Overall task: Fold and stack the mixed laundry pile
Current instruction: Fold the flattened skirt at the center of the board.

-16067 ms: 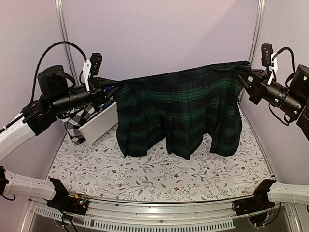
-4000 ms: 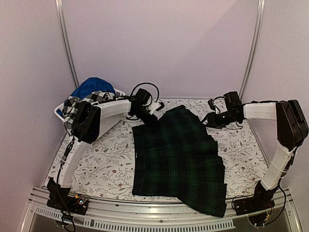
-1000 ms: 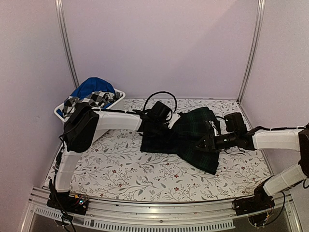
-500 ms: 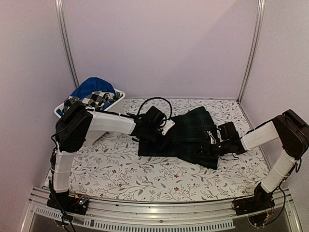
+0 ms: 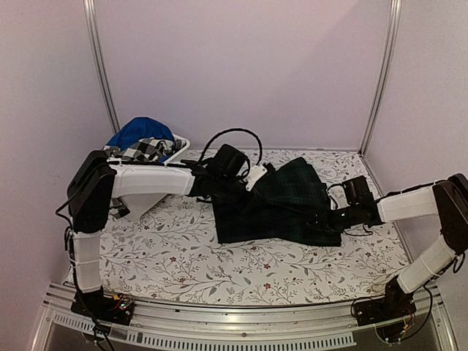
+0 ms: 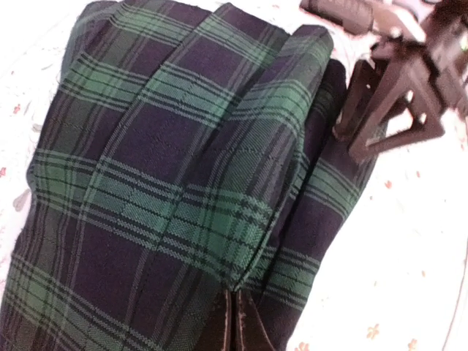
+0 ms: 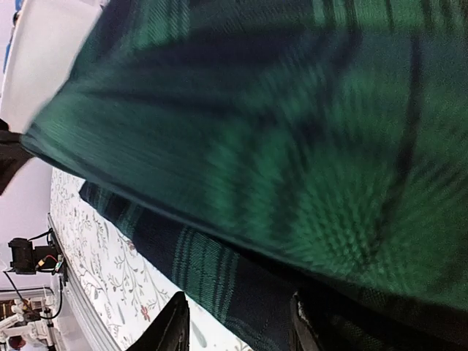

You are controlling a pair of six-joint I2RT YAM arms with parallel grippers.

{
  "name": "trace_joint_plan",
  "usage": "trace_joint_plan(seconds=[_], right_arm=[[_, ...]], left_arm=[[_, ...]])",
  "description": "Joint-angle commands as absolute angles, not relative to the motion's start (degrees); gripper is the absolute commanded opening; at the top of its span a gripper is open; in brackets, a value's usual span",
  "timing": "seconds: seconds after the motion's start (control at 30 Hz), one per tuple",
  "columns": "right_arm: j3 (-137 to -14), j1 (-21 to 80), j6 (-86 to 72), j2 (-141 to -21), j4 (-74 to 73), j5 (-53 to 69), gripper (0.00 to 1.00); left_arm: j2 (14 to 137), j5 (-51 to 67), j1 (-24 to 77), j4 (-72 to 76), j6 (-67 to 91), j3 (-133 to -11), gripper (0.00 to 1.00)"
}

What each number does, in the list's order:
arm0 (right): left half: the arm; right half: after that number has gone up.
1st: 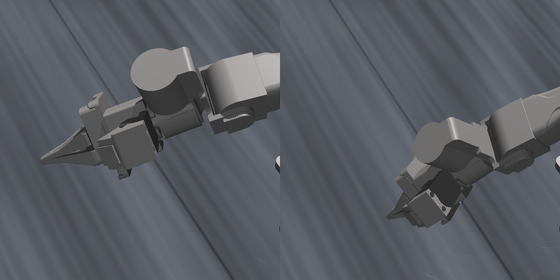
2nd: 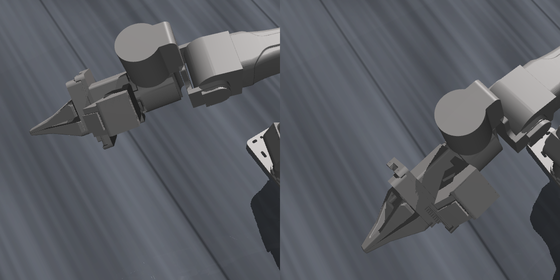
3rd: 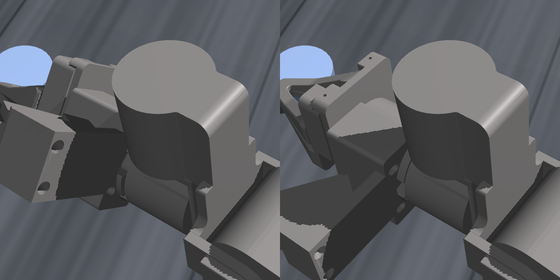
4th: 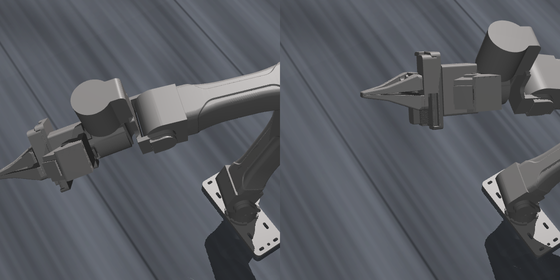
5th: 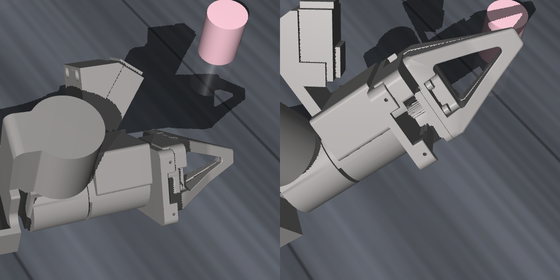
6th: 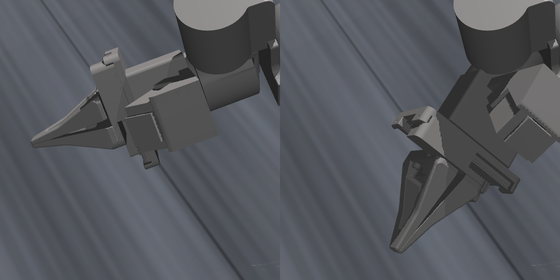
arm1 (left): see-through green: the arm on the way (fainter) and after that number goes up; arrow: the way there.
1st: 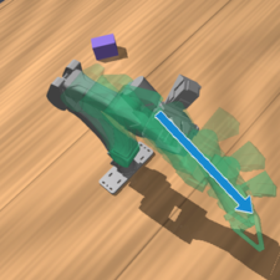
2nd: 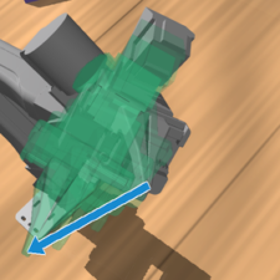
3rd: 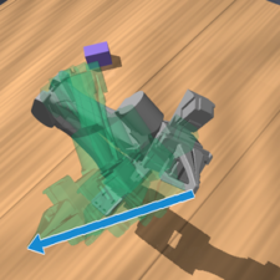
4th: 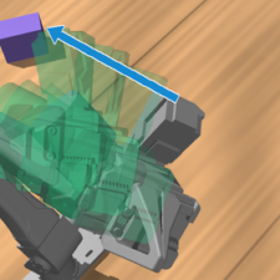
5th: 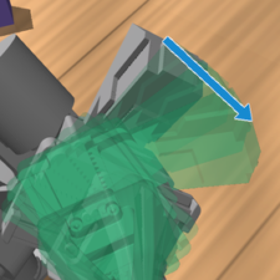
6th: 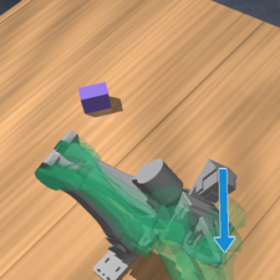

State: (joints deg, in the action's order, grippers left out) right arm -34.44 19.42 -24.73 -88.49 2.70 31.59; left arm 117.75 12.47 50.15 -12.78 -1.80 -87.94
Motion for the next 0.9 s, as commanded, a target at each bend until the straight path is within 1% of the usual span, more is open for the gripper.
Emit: trace_joint_plan(seconds=[0.0,0.07,0.1,0.13,0.23,0.33,0.5,0.67,0.8,0.87], right_arm=[[-34.4,19.2,-19.6,-76.4,-4.5,29.9,0.44],[-34.3,19.2,-18.6,-70.9,-7.2,28.4,0.43],[-34.3,19.2,-18.2,-68.6,-7.9,27.3,0.45],[-34.2,19.2,-18.3,-67.2,-8.5,26.3,0.48],[-35.2,19.2,-18.1,-66.2,-10.6,24.4,0.64],[-36.9,19.2,-15.5,-70.1,-11.9,23.0,0.7],[-41.9,19.4,-10.3,-78.8,-12.3,21.4,0.74],[-42.3,23.7,-5.3,-77.9,-8.2,17.4,0.82],[-42.8,31.1,2.1,-76.6,-4.5,10.1,0.83],[-43.5,32.0,4.1,-77.3,-4.6,8.7,0.83]], left_arm=[[116.5,15.2,53.1,-12.8,-5.0,-81.8,0.0],[117.3,16.3,53.3,-10.5,-5.1,-79.1,0.0],[117.8,16.4,53.3,-9.5,-5.1,-77.8,0.0],[118.4,16.2,53.3,-8.9,-5.2,-77.0,0.0],[119.9,13.9,53.3,-9.1,-5.1,-76.7,0.0],[119.7,13.8,53.3,-8.3,-5.0,-76.8,0.0],[118.7,17.8,51.5,-7.1,-3.6,-77.3,0.0],[116.9,21.3,49.4,-6.7,-2.5,-78.5,0.0],[117.3,22.8,48.7,-8.5,-2.9,-80.7,0.0],[116.9,22.2,48.5,-8.8,-2.8,-81.5,0.0]])
